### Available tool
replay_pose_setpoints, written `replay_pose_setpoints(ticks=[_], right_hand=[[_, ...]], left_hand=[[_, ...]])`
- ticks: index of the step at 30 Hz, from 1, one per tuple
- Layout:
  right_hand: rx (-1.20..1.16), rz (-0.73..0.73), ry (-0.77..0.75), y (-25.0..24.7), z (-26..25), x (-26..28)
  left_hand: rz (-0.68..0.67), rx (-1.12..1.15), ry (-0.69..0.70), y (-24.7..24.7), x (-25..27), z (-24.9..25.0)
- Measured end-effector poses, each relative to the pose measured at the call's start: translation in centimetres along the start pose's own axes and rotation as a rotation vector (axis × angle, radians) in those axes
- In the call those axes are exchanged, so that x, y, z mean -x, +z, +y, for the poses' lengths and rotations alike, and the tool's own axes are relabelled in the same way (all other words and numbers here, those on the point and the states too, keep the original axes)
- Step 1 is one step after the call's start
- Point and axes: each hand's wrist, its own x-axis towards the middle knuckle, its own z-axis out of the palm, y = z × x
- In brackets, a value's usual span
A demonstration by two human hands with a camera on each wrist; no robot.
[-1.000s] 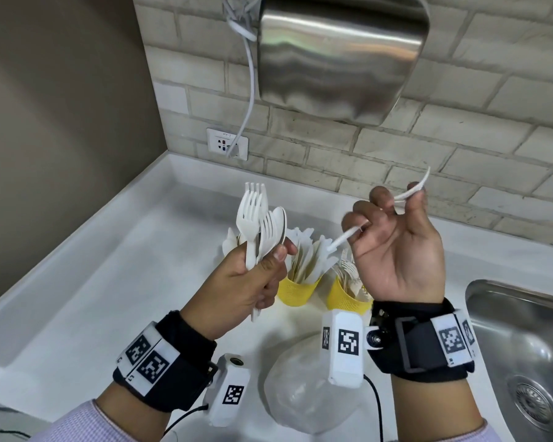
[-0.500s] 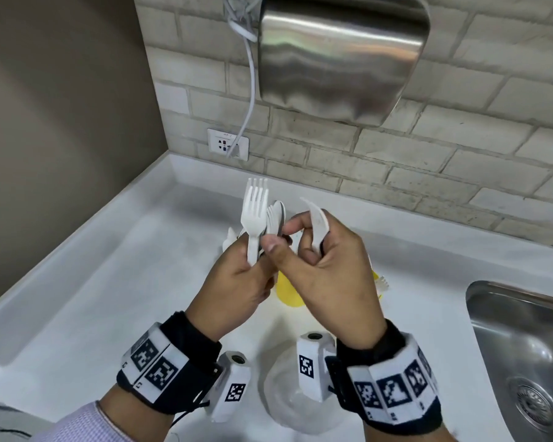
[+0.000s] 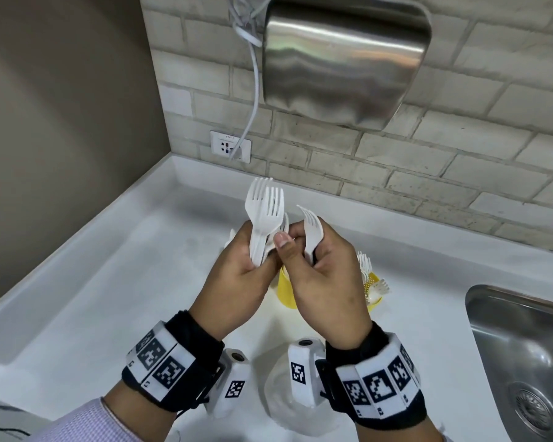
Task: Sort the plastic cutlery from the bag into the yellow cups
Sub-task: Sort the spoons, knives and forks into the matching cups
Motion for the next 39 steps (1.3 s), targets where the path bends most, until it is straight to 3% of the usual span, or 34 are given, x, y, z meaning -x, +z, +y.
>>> replay_pose_setpoints(ticks=[8,15,17,25,30,36,39], right_hand=[[-0.188,0.236,-0.025,0.4,-0.5,-0.1],[-0.226,-0.047,0.000,-0.4,-0.6,-0.8],[-0.209,-0.050,0.001,-0.5,-0.8,-0.9],[-0.438,0.380,0.017,-1.5,-1.5,-2.0],[-0.537,0.610,-0.216,-4.6,-3.3,-2.9],[-0.441,0.582,-0.348,-6.2,-4.4,-2.3],[-0.355,0.533,-0.265,-4.6,-3.1,-1.3]], left_hand=[[0.083,-0.269,0.045,0.3,0.5,0.9],[0.069,-0.350,0.053,0.3,0.5,1.3],[0.046,-0.370,0.052,0.2,0.6,1.2],[-0.021,-0.428,0.077,0.3,0.7,0.6],[0.034,-0.474,0.114,0.4,0.8,0.6],[0.229,-0.729,0.173,0.5,0.7,0.6],[0.280,-0.777,0.173,0.7,0.8,1.1]])
